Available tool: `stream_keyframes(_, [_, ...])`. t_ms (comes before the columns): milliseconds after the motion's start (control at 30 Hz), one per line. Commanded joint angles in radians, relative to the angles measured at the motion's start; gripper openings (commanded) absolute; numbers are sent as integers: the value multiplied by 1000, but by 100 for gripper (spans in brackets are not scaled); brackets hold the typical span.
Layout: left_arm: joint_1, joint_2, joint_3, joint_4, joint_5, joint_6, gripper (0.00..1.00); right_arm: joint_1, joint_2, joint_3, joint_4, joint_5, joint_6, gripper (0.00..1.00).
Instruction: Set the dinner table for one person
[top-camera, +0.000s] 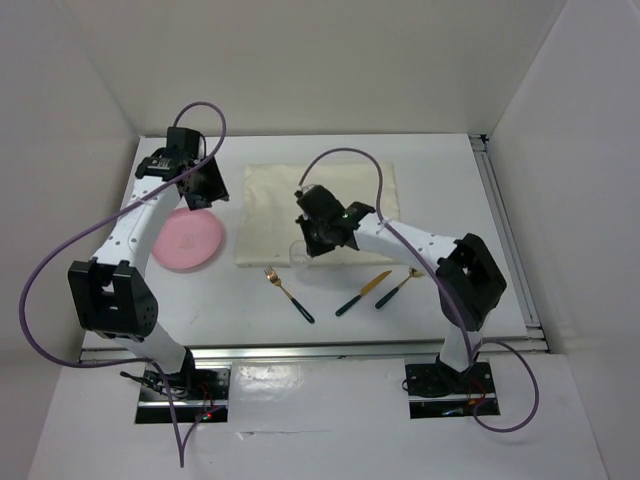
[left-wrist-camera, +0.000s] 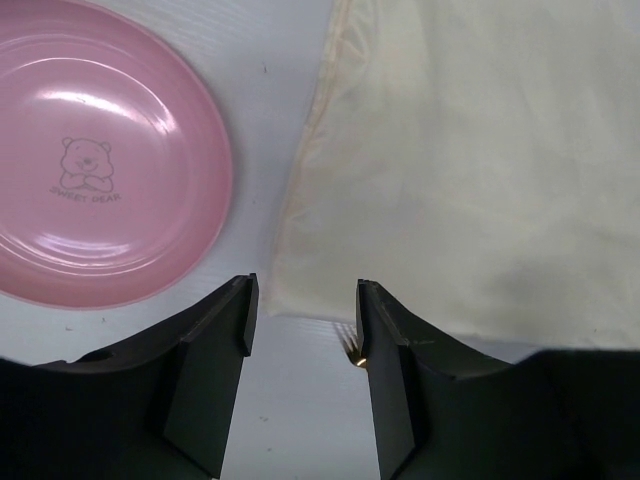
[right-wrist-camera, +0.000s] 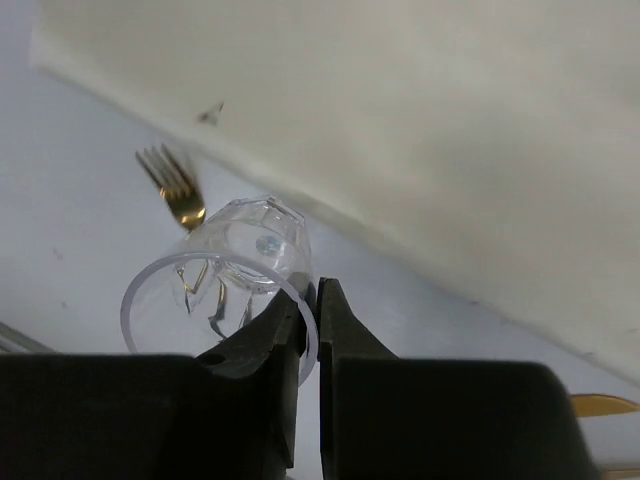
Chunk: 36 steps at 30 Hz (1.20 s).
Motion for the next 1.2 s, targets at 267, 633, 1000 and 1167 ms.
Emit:
stream_keyframes(267, [-8, -70, -34, 14, -71, 59, 63, -391, 168, 480, -118, 98, -51, 0])
stream_keyframes(633, [-19, -93, -71, -12, -160, 48, 64, -580, 528, 848, -193, 100, -31, 0])
stream_keyframes(1000, [-19, -84, -134, -33, -183, 2, 67, -637, 628, 901, -160, 100, -31, 0])
stream_keyframes(1167, [35, -84, -188, -69, -183, -88, 71, -637, 659, 900, -150, 100, -22, 4])
